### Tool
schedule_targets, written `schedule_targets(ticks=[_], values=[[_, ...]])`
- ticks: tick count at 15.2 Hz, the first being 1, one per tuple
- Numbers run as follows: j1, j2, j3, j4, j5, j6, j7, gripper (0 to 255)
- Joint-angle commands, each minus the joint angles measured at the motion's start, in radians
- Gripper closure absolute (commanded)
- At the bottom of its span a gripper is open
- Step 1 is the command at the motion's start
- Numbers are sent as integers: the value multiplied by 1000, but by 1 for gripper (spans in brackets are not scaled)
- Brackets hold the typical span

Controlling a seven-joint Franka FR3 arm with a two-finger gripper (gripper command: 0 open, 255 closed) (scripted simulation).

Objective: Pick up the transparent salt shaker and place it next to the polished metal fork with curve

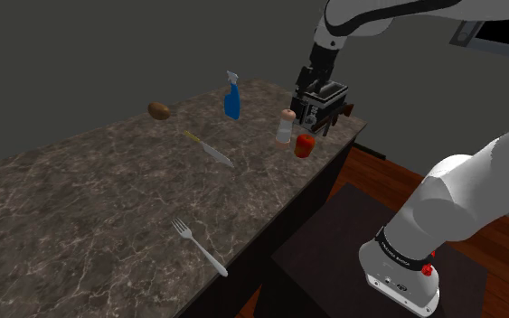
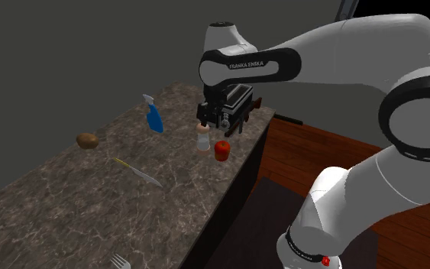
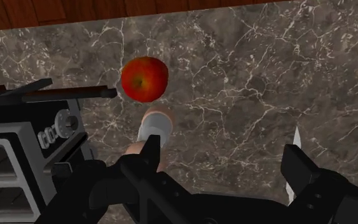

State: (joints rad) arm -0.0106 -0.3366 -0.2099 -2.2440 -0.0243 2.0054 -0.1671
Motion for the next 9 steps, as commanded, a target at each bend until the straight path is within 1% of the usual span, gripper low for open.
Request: schedule_targets(ticks=[1,9], values=[[1,75,-18,35,10,37,-32,0],[-14,380,-72,206,86,143,-173,0]])
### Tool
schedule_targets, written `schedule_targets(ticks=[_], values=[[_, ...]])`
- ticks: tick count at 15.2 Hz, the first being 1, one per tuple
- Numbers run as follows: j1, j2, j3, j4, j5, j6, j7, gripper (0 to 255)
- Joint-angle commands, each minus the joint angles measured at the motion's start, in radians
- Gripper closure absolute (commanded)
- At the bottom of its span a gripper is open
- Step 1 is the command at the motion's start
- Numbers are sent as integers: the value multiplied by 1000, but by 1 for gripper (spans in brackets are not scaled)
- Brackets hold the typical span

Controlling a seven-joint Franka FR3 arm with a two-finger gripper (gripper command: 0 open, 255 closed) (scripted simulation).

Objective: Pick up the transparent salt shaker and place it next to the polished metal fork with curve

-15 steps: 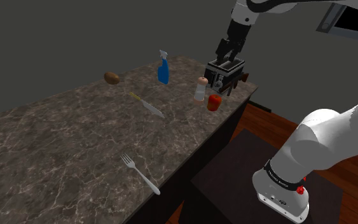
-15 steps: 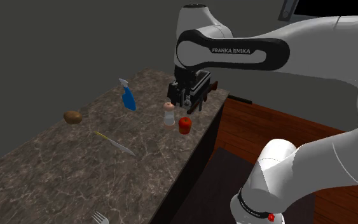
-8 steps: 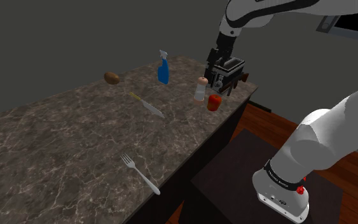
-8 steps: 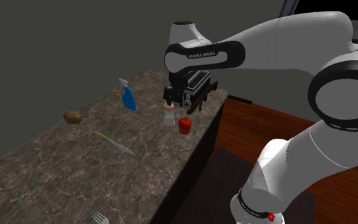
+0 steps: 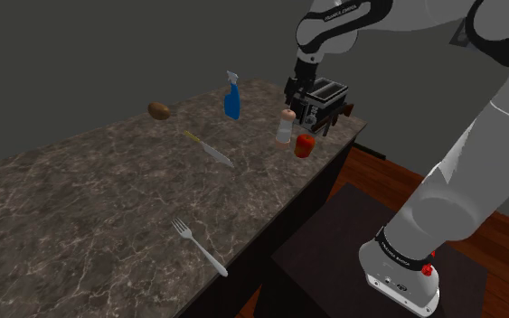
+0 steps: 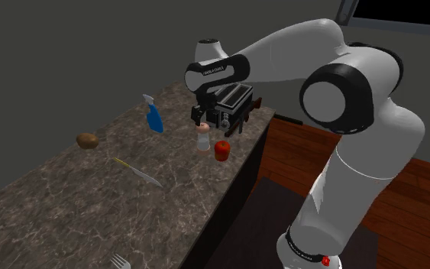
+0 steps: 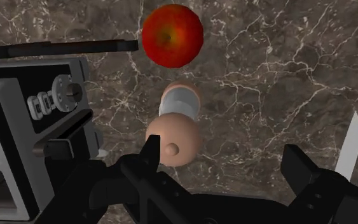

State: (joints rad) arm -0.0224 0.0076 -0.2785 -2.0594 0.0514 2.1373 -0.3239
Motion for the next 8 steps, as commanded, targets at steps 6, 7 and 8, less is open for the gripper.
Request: schedule_targets(ticks=[6,7,8], values=[[-43,275,-8,207,84,40,-114,0],[-46,283,-7,215,87,40,-117,0],[-47,290,-6,211,89,51,-118,0]])
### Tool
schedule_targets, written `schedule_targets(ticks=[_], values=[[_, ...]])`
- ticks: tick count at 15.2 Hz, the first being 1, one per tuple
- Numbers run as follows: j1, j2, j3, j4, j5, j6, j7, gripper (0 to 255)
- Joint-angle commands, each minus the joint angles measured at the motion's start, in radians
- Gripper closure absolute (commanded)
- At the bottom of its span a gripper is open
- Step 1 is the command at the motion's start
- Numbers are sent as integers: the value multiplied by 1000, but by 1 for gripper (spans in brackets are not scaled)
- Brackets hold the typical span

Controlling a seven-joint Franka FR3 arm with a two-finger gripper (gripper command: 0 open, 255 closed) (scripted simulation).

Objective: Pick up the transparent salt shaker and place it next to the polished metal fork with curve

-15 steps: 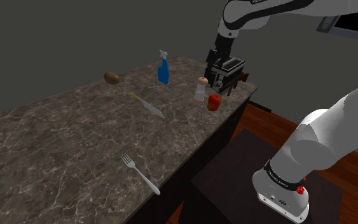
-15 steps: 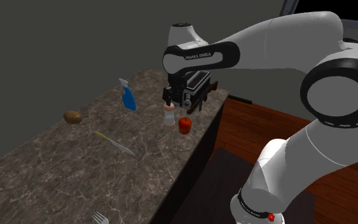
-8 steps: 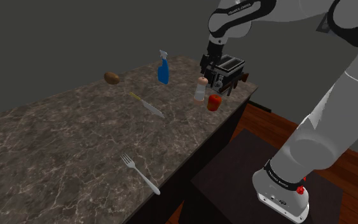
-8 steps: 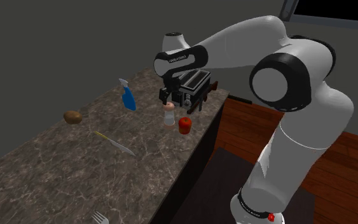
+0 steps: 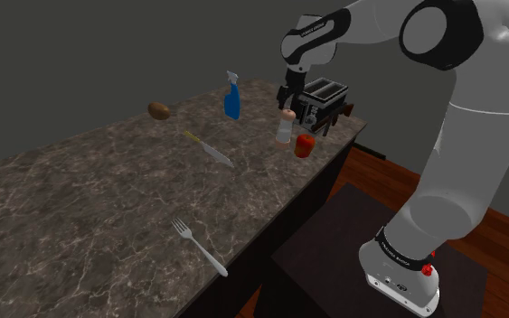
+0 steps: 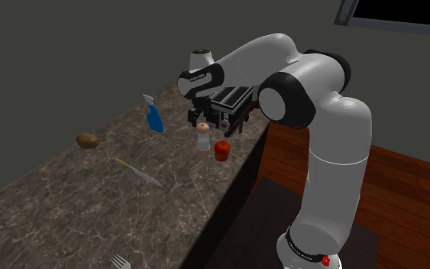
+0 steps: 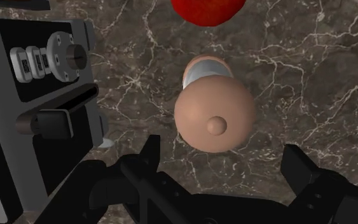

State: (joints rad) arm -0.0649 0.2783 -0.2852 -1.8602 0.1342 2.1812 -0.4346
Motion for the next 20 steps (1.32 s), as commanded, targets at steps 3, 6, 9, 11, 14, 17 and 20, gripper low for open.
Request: schedule_targets(ticks=[3,6,9,11,14,17,20], values=[[-6,41,5,-2,15,40,-13,0],[-9,67,10,-14,27,78,-21,0],[-9,67,10,-14,27,78,-21,0],[-9,67,10,-14,27,78,-21,0],[-9,67,10,-14,27,78,-21,0],[-9,67,10,-15,27,78,-20,255],[-9,66,10,-16,27,79,-20,255]])
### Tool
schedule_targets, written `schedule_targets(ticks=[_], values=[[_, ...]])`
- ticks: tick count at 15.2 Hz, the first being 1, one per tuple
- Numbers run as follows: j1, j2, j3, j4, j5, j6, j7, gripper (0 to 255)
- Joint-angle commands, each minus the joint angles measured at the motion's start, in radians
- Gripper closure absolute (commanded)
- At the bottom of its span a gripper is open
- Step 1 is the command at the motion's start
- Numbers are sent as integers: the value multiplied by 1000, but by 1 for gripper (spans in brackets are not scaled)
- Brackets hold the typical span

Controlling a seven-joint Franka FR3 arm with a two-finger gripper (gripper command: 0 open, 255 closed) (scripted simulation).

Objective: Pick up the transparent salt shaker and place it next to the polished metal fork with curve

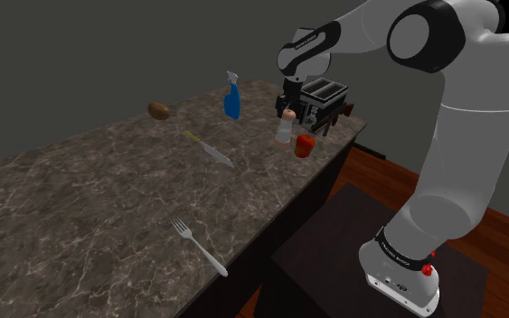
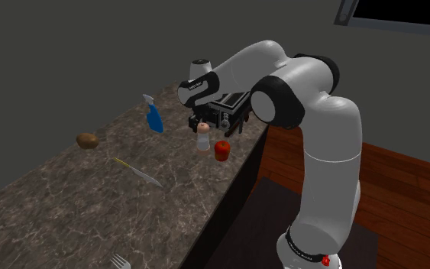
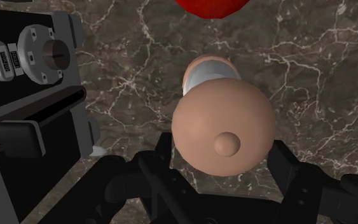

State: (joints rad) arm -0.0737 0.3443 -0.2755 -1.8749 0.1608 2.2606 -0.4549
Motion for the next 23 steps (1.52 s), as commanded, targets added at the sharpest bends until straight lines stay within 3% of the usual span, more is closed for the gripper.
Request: schedule_targets(ticks=[1,4,23], values=[[0,1,0,-1,0,0,0,255],[0,1,0,1,0,-1,0,255],[9,-99,-16,127,-46,-222,35,255]])
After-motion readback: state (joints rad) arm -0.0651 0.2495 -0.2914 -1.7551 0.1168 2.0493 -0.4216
